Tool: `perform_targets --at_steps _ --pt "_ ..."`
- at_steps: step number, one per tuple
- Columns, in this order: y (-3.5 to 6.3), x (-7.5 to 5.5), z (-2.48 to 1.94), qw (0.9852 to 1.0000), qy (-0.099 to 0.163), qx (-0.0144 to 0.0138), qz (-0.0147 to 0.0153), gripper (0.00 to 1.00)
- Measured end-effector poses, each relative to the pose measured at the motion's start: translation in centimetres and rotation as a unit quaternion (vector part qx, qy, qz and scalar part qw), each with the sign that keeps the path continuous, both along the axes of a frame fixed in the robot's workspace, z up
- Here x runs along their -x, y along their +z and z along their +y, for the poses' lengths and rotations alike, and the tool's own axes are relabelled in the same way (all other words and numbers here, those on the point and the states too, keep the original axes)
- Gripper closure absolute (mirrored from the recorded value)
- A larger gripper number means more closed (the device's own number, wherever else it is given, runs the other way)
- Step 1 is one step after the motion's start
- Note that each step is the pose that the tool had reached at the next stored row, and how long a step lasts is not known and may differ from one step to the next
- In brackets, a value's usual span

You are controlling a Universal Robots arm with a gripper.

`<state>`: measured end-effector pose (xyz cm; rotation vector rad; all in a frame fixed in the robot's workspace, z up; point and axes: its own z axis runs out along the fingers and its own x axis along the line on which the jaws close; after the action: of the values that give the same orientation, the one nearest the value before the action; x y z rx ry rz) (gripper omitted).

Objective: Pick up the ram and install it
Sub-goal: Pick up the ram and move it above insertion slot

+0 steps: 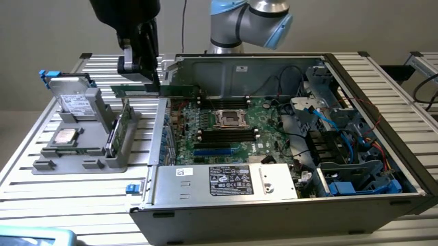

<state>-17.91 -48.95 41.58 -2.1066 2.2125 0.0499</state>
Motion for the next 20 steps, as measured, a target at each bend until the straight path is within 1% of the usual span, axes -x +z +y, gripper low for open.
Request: perform_targets --at_steps 13,20 --pt "-0.23 -5.9 -0.85 1.0000 0.000 -0.0049 0.0000 0.87" --pt "-0.51 -9.1 -0.96 1.0000 0.000 -0.0058 0.0000 0.87"
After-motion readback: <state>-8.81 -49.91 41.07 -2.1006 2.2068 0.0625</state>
